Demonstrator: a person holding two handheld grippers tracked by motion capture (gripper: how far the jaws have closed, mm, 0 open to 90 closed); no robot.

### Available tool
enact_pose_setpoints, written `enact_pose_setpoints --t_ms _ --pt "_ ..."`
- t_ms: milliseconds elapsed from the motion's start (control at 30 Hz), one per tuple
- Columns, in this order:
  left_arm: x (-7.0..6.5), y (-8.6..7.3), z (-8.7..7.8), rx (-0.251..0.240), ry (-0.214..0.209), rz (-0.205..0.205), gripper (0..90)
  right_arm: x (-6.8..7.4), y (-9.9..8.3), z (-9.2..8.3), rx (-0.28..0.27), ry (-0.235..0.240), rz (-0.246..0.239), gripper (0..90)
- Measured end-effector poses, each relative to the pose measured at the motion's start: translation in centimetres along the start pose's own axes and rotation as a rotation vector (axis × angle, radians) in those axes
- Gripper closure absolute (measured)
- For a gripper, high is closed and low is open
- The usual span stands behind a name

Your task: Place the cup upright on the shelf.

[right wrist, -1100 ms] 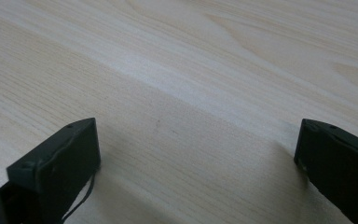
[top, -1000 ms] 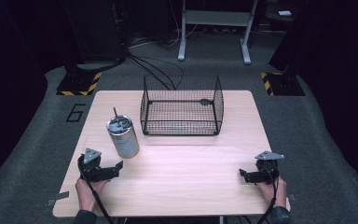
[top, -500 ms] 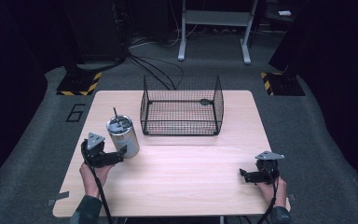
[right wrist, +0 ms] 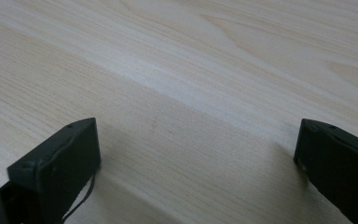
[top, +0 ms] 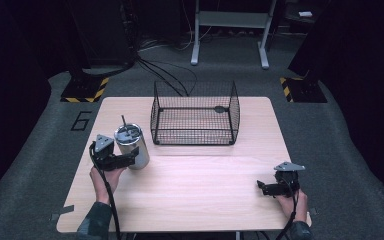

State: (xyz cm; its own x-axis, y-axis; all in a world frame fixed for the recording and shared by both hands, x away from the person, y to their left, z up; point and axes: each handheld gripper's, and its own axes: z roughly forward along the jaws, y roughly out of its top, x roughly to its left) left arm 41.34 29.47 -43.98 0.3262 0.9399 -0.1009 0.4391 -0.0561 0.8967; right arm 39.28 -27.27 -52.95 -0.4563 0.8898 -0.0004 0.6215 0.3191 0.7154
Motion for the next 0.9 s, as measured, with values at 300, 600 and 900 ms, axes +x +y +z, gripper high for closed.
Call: enact_pose_setpoints --t_ms 300,600,900 --pt "-0.5 0.9 0.9 -0.035 0.020 0.005 0.0 0.0 0.0 0.0 -0.001 -0.001 0.000 0.0" --pt "-0.8 0.9 1.7 -0.049 0.058 0.016 0.0 0.0 0.0 0.0 -0.001 -0.002 0.000 0.0" --pt "-0.9 0.5 2.2 -0.080 0.078 -0.005 2.0 0.1 0.0 0.0 0.002 -0.004 0.007 0.0"
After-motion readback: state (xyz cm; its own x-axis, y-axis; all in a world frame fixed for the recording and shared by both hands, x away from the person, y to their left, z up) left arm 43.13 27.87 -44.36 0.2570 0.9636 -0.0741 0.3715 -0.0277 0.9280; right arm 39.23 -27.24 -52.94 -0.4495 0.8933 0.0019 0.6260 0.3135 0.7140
